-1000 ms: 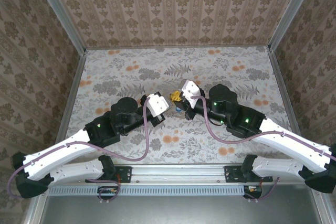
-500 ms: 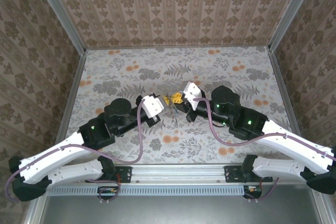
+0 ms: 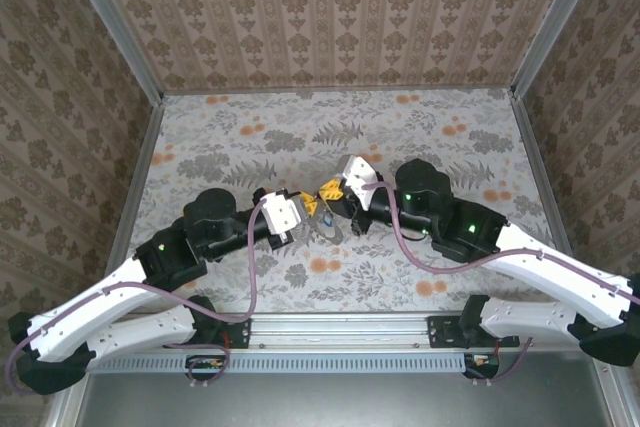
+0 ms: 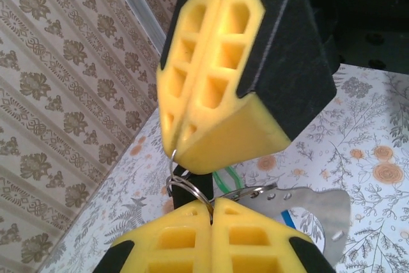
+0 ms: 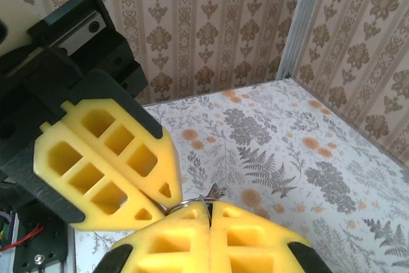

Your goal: Put the keys on the keyring

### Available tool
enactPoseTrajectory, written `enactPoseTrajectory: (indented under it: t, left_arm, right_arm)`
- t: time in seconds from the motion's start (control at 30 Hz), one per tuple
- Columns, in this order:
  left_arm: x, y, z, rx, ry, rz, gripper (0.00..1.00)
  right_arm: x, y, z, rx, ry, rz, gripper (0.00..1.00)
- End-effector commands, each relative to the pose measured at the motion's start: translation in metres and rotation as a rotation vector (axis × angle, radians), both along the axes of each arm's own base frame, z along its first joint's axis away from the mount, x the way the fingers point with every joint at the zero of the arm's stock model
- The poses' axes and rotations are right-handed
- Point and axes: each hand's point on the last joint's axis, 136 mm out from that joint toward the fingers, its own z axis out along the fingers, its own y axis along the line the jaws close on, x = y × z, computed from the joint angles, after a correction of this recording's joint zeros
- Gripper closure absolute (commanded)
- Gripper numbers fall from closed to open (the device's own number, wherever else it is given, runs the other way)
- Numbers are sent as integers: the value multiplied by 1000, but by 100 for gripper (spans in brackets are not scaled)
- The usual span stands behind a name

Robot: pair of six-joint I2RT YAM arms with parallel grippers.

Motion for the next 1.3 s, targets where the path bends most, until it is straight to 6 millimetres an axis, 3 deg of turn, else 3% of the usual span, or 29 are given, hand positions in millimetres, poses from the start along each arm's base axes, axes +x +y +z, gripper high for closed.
enactPoseTrajectory:
  t: [0.0,0.3,0.57,0.73,1.0,1.27]
  left_arm:
    - [-25,-1,22,-52,-48,-130,100]
    - [-25,9,25,-55,-72,-115,100]
    - [-21,9,22,-49,-68,-102,100]
    - [5,16,17,-37,-35,40,100]
    - [10,11,0,-33,44,45,66]
    - [26,-5,-8,-42,125,73,65]
  right_arm:
    - [20,-7,-8,-36,60,-89,100]
    - [38,-10,-17,-36,172,-121,100]
    - [39,-5,-21,-57,211,-98,100]
    - [39,-7,-16,-33,198,-100,100]
    - [37,-8,-12,-11,189,-95,100]
    - [37,-9,-7,17,185,-98,100]
